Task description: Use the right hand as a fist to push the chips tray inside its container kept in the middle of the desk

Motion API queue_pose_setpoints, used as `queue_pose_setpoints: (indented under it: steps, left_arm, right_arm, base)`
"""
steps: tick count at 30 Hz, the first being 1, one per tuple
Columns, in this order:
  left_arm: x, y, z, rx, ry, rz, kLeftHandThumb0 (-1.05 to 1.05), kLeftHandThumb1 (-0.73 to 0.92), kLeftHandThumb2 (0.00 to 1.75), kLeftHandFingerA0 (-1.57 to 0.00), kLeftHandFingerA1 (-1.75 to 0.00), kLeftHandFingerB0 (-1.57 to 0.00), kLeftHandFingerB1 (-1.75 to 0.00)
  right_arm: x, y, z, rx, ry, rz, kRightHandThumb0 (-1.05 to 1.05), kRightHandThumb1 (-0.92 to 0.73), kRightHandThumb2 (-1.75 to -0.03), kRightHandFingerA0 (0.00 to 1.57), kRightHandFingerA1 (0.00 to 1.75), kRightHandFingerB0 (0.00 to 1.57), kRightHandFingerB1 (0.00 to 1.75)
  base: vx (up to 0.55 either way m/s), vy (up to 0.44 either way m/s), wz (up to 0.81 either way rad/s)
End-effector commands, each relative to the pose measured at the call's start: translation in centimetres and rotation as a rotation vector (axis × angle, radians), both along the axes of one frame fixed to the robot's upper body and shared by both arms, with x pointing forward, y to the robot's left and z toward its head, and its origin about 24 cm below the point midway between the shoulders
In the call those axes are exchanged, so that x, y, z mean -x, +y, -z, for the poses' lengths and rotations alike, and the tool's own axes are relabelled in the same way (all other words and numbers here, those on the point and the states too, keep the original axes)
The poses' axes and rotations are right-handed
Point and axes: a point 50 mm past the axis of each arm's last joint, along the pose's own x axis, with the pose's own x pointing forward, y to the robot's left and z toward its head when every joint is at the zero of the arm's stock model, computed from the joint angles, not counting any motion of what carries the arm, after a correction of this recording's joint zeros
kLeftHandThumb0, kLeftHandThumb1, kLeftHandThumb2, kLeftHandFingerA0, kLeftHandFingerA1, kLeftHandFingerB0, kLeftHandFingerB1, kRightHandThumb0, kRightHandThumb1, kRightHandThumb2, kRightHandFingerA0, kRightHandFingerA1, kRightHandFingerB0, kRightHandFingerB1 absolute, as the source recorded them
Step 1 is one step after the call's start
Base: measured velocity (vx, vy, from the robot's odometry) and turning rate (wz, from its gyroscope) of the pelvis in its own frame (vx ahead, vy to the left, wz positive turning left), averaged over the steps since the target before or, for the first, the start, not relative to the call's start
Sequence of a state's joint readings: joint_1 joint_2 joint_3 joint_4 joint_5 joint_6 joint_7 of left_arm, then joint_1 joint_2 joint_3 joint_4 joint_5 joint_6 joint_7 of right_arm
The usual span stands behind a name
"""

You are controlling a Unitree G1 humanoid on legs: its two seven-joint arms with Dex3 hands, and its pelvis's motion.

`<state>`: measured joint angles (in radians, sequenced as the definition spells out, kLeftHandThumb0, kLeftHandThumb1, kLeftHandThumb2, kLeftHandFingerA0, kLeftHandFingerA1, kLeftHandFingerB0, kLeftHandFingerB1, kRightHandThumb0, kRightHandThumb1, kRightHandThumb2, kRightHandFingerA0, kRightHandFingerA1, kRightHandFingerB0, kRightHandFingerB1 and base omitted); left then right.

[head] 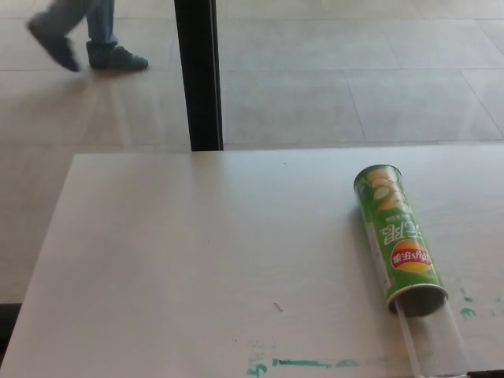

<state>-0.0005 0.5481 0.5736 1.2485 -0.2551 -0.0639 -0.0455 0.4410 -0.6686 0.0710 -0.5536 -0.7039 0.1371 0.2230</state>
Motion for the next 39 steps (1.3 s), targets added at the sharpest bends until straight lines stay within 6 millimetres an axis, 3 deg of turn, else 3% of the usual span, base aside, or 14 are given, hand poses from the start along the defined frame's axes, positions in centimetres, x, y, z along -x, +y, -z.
queue_pose_setpoints:
  steps: [1,9,10,12,13,14,15,25,26,27,34,35,36,39]
  left_arm:
    - [-0.1,0.9,-1.0,-0.036,0.002,-0.002,-0.72,0.92,0.68,-0.57,-0.60,-0.47,-0.49]
    - [-0.3,0.9,-1.1,-0.044,0.007,0.014,-0.71,0.92,0.69,-0.58,-0.63,-0.48,-0.51]
    - [-0.4,0.9,-1.1,-0.048,0.005,0.012,-0.70,0.72,1.07,-0.55,-0.68,-0.46,-0.61]
    - [-0.4,0.9,-1.1,-0.047,0.005,0.009,-0.70,0.72,1.07,-0.55,-0.68,-0.46,-0.61]
    - [-0.5,0.9,-1.1,-0.041,0.005,0.001,-0.77,0.77,0.87,-0.56,-0.64,-0.43,-0.53]
    - [-0.5,0.9,-1.2,-0.047,0.010,0.006,-0.69,0.72,1.08,-0.54,-0.68,-0.44,-0.60]
    - [-0.5,0.9,-1.2,-0.049,0.012,0.017,-0.71,0.92,0.72,-0.56,-0.61,-0.44,-0.49]
    - [-0.6,1.0,-1.3,-0.072,0.032,0.045,-0.71,0.92,0.73,-0.58,-0.62,-0.46,-0.51]
    - [-0.6,1.1,-1.4,-0.077,0.046,0.044,-0.72,0.92,0.71,-0.61,-0.61,-0.49,-0.50]
    - [-0.5,1.1,-1.3,-0.057,0.024,0.025,-0.73,0.92,0.71,-0.59,-0.61,-0.44,-0.49]
    - [-0.5,1.1,-1.3,-0.046,0.013,0.007,-0.73,0.92,0.69,-0.58,-0.61,-0.46,-0.48]
    - [-0.5,1.1,-1.3,-0.054,0.023,0.019,-0.70,0.74,1.09,-0.54,-0.67,-0.44,-0.60]
    - [-0.5,1.1,-1.3,-0.062,0.036,0.031,-0.72,0.92,0.72,-0.58,-0.59,-0.46,-0.48]
    - [-0.3,1.1,-1.3,-0.062,0.031,0.049,-0.78,0.79,0.88,-0.54,-0.64,-0.42,-0.54]
  right_arm:
    - [-0.5,0.3,0.1,0.032,-0.101,-0.004,-0.70,-0.87,-0.66,0.86,1.02,0.47,0.41]
    - [-1.7,0.5,0.9,0.080,-0.087,-0.015,-0.67,-0.87,-0.66,0.87,1.00,0.43,0.40]
    - [-2.0,0.5,1.1,0.088,-0.089,-0.028,-0.67,-0.87,-0.66,0.87,1.00,0.44,0.41]
    - [-2.2,0.5,1.1,0.087,-0.093,-0.030,-0.67,-0.87,-0.66,0.87,1.00,0.44,0.41]
    - [-2.3,0.5,1.2,0.095,-0.115,-0.039,-0.69,-0.87,-0.66,0.88,1.07,0.45,0.41]
    - [-2.7,0.6,1.1,0.103,-0.125,-0.043,-0.67,-0.86,-0.66,0.86,1.19,0.45,0.41]
    - [-3.0,0.7,1.1,0.106,-0.147,-0.049,-0.67,-0.85,-0.66,0.88,1.22,0.47,0.42]
    - [-6.0,0.9,1.7,0.121,-0.203,-0.048,-0.67,-0.84,-0.65,0.87,1.35,0.47,0.44]
    - [-6.2,0.9,1.8,0.127,-0.195,-0.038,-0.67,-0.69,-1.09,0.91,1.19,0.38,0.56]
    - [-6.8,0.8,1.8,0.136,-0.187,-0.030,-0.67,-0.83,-0.68,0.82,1.41,0.45,0.43]
    - [-8.4,0.8,1.7,0.130,-0.214,-0.014,-0.65,-0.84,-0.67,0.85,1.36,0.42,0.42]
    - [-8.6,0.9,1.7,0.131,-0.211,-0.012,-0.65,-0.86,-0.67,0.84,1.33,0.43,0.41]
    - [-8.9,1.0,1.8,0.131,-0.207,-0.010,-0.64,-0.85,-0.67,0.84,1.35,0.44,0.41]
    - [-9.4,1.1,2.0,0.130,-0.202,-0.004,-0.64,-0.85,-0.67,0.83,1.37,0.44,0.40]
  base:
    - [0.00,0.000,0.00]
    - [0.00,0.000,0.00]
    - [0.00,0.000,0.00]
    - [0.00,0.000,0.00]
    - [0.00,0.000,0.00]
    - [0.00,0.000,0.00]
    - [0.00,0.000,0.00]
    - [0.00,0.000,0.00]
    - [0.00,0.000,0.00]
    - [0.00,0.000,0.00]
    - [0.00,0.000,0.00]
    - [0.00,0.000,0.00]
    - [0.00,0.000,0.00]
    - [0.00,0.000,0.00]
